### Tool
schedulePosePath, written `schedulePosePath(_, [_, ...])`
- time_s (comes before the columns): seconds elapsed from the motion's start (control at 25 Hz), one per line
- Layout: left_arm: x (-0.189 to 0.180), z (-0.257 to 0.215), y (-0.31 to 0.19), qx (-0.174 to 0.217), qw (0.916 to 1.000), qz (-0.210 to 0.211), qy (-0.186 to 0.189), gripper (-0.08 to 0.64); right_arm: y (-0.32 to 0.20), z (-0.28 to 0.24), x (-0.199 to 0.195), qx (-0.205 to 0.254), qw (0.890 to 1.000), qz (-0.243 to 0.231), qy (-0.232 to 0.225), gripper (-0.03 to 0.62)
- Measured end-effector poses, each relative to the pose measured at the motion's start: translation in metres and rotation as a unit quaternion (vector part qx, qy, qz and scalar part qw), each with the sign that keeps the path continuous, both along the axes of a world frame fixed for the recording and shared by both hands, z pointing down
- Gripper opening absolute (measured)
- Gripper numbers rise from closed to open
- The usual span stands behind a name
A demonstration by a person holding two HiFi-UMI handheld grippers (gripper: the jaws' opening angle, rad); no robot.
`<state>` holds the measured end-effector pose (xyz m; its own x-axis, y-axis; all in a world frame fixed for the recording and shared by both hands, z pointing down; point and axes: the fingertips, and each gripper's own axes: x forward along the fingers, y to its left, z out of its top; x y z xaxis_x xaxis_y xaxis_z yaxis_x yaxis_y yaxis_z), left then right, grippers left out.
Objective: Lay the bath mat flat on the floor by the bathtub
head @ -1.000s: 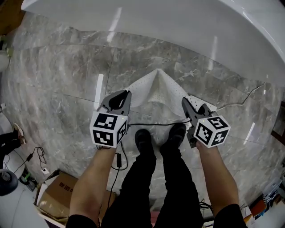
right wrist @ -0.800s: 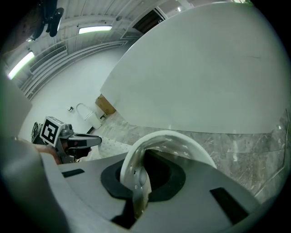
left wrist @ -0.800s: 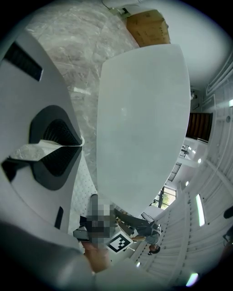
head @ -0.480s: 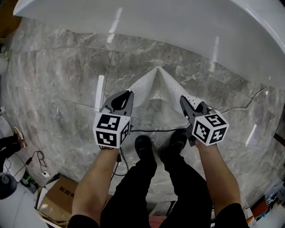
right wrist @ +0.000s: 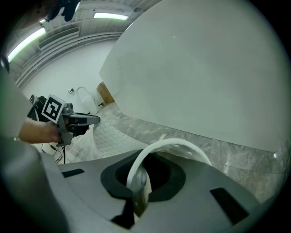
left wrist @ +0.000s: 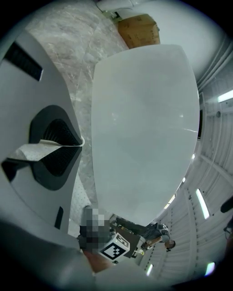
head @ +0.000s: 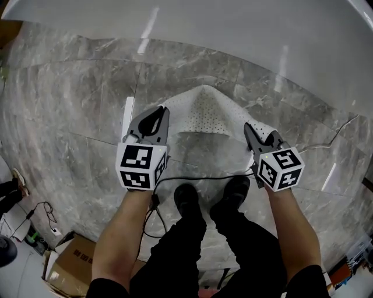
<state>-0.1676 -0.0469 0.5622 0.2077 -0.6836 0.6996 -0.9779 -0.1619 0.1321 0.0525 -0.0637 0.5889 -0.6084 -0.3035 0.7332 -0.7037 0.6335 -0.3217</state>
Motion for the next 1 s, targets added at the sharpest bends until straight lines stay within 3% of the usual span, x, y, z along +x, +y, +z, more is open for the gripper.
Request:
schedulePosePath(0.08, [-0.014,0.014,-0.006,0.014,0.9996,-0.022,-0.01,0.018,0.002,0.02,0.006,0.002,1.0,-0.019,0.017,0.021])
schedulePosePath(0.2, [-0.034,0.049,-0.008,0.0,0.9985,-0.053,-0.017,0.018,0.002,0.05,0.013,-0.007,0.999,-0.041,0.034,0.021])
schedulePosePath(0.44, [-0.044,0.117,-0.015,-0.03,0.9968,-0.061,-0.043,0.018,-0.03,0.091,0.037,0.01,0.993,-0.091,0.076,0.021])
schedulePosePath(0.76, [-0.074,0.166,-0.056,-0.031,0.9947,-0.041,-0.089,0.018,-0.069,0.126,0.087,0.001,0.992,-0.068,0.111,0.021])
schedulePosePath(1.0, [-0.098,0.16,-0.091,0.008,0.9942,-0.039,-0.1,0.018,-0.073,0.149,0.11,-0.002,0.988,-0.078,0.135,0.021])
